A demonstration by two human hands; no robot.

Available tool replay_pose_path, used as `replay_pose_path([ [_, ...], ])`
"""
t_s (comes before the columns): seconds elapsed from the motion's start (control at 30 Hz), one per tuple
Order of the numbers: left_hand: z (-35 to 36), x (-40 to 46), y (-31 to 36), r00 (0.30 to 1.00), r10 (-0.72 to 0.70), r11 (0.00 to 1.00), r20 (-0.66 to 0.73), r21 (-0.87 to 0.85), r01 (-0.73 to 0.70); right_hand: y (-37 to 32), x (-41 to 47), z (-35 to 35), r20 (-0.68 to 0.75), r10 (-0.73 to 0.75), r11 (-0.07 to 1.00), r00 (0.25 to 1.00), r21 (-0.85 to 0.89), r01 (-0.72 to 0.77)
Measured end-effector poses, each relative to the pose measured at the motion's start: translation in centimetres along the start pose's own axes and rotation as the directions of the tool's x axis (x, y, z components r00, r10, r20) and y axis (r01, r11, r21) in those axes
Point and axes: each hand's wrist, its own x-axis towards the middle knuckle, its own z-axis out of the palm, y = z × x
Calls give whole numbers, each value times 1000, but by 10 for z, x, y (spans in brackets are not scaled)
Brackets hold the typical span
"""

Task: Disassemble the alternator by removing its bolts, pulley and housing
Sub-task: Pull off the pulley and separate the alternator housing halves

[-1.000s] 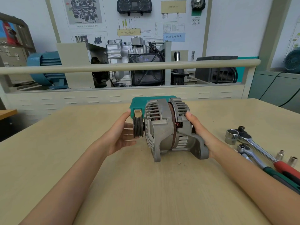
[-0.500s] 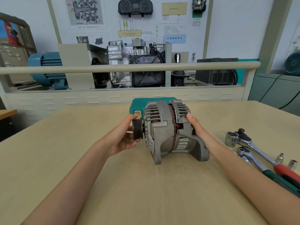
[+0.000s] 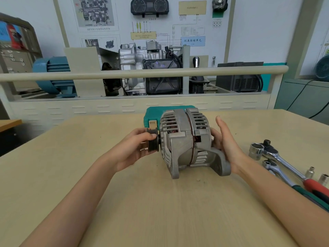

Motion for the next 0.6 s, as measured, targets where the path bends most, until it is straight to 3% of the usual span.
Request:
replay_pose_path([
  [0.13, -3, 1, -1, 1000, -6, 1000, -17, -13, 5, 1, -2, -5, 16, 19, 1000, 1000, 21, -19],
  [0.33, 6, 2, -7, 981, -97, 936, -166, 320, 147, 5, -2, -3, 24, 79, 996, 997, 31, -80],
  [0.43, 2, 4, -7, 981, -122, 956, -150, 247, 157, 3, -3, -2, 24, 90, 996, 996, 23, -91],
  [0.6, -7, 3, -1, 997, 63, 995, 35, 69, -66, 3, -3, 3, 23, 98, 994, 995, 52, -99],
])
